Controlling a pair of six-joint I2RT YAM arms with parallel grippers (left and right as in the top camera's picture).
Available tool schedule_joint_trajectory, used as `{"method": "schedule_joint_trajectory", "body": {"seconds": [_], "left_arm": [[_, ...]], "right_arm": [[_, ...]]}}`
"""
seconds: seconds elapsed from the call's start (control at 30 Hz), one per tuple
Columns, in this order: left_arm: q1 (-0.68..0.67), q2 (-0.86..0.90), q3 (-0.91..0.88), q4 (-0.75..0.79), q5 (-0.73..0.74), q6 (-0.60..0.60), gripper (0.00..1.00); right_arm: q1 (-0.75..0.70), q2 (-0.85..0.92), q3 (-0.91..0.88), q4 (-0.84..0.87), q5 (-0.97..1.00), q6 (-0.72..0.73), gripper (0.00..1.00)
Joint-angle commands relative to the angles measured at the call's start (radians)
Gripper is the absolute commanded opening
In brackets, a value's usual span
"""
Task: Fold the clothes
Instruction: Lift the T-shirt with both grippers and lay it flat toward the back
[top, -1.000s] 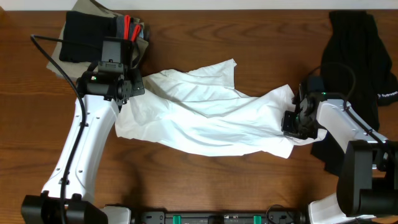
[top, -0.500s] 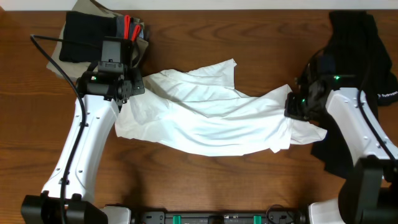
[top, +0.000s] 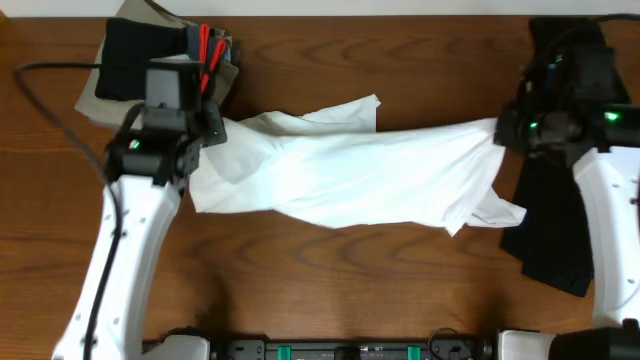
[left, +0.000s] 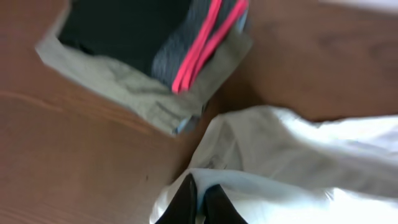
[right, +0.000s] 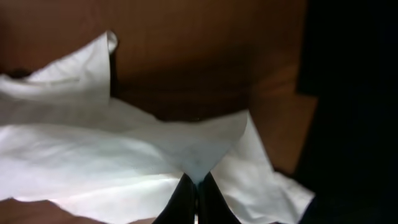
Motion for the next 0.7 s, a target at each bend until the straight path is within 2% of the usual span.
{"method": "schedule_joint_trajectory", "body": {"seconds": [0.0,0.33,0.67], "left_arm": [[0.006,-0.068,0.04,0.024,-0.013,0.002,0.06],[0.006,-0.238,0.04,0.224,-0.069,0.002,0.06],[0.006,-0.479,0.04,0.333,-0.068,0.002,0.06]], "right_arm": [[-0.041,-0.014,0.051,-0.002,-0.002,-0.061,0.01],[-0.18,-0.02,0.257,-0.012,-0.168,-0.097,0.01],[-0.275,-0.102,0.583,-0.172,-0.164,-0.145,0.01]]}}
